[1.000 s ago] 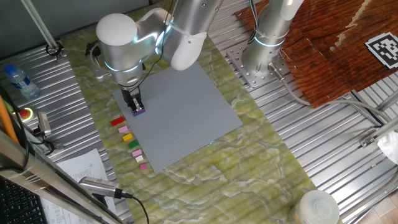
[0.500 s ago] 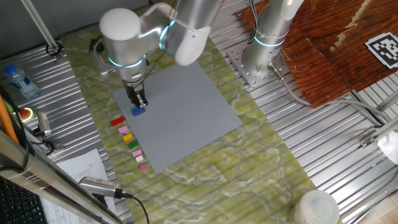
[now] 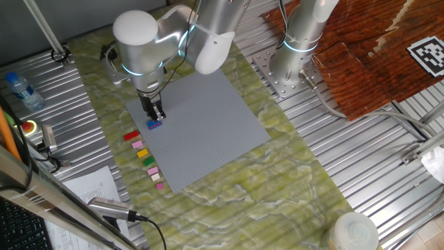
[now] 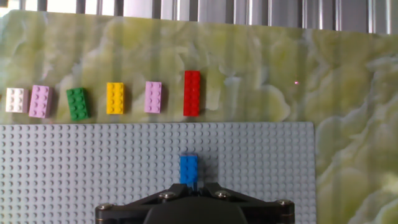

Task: Stack small Lego blocks one on top of the other

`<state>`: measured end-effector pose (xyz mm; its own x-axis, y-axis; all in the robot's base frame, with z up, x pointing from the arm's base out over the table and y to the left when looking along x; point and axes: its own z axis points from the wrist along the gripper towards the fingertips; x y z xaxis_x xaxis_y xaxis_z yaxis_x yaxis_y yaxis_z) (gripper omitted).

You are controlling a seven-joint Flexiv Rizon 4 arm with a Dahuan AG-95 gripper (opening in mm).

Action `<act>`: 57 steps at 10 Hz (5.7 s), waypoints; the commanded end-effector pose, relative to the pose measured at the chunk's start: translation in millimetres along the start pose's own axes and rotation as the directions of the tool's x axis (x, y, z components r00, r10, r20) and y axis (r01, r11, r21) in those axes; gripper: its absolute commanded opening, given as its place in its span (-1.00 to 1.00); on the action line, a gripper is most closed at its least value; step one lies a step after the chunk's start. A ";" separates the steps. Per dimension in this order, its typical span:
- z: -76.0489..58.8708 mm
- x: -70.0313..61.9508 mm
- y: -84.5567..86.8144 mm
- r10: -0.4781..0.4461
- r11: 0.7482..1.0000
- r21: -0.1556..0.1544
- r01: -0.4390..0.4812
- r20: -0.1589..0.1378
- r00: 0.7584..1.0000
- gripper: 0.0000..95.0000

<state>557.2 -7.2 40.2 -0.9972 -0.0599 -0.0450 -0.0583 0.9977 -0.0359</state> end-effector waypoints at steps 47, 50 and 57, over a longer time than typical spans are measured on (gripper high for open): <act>-18.3 -27.0 1.0 -0.059 0.998 -0.005 0.059 -0.095 0.994 -1.00; -44.6 -22.2 5.7 -0.010 1.000 0.015 0.011 -0.082 0.997 -1.00; -61.7 -16.0 9.4 0.128 0.992 0.025 -0.127 -0.006 0.992 -1.00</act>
<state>569.2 5.5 101.1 -0.9974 0.0608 -0.0374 0.0627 0.9967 -0.0509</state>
